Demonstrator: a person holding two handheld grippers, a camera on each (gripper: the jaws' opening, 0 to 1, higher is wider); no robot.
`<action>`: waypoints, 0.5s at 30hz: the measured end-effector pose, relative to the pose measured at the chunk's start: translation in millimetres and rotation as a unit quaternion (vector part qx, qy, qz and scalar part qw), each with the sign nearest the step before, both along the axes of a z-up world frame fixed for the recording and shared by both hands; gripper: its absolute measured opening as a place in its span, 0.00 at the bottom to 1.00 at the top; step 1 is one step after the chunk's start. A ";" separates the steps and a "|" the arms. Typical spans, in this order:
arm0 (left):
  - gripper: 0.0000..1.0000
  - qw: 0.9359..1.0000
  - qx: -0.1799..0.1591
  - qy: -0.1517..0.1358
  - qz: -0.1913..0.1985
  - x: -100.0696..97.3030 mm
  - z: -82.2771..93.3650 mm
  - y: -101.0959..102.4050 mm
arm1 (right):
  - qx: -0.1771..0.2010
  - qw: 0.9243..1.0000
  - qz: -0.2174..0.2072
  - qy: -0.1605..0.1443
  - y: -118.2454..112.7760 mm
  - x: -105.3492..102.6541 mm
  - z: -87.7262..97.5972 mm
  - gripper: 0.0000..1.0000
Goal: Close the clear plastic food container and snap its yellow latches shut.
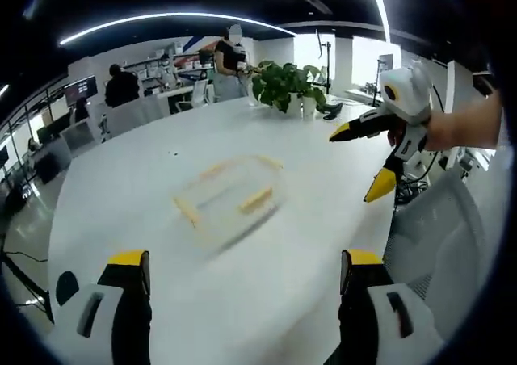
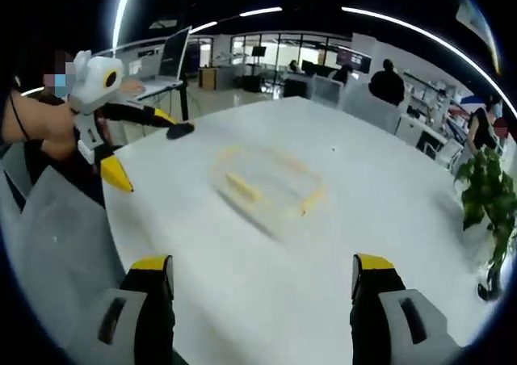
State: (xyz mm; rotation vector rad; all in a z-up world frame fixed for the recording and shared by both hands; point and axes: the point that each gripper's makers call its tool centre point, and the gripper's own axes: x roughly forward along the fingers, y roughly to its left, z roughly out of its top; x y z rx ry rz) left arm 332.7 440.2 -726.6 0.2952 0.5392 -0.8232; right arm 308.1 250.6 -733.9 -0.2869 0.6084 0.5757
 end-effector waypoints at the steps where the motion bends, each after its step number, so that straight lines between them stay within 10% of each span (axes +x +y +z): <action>1: 0.99 1.000 0.000 0.000 0.000 -0.6 0.1 0.5 | 0.002 1.000 -0.002 -0.004 -0.6 -1.3 0.9 0.92; 15: 0.99 0.999 -0.017 0.007 0.026 -26.0 -7.1 23.3 | 0.015 1.000 -0.015 -0.017 -11.4 -26.1 -2.0 0.92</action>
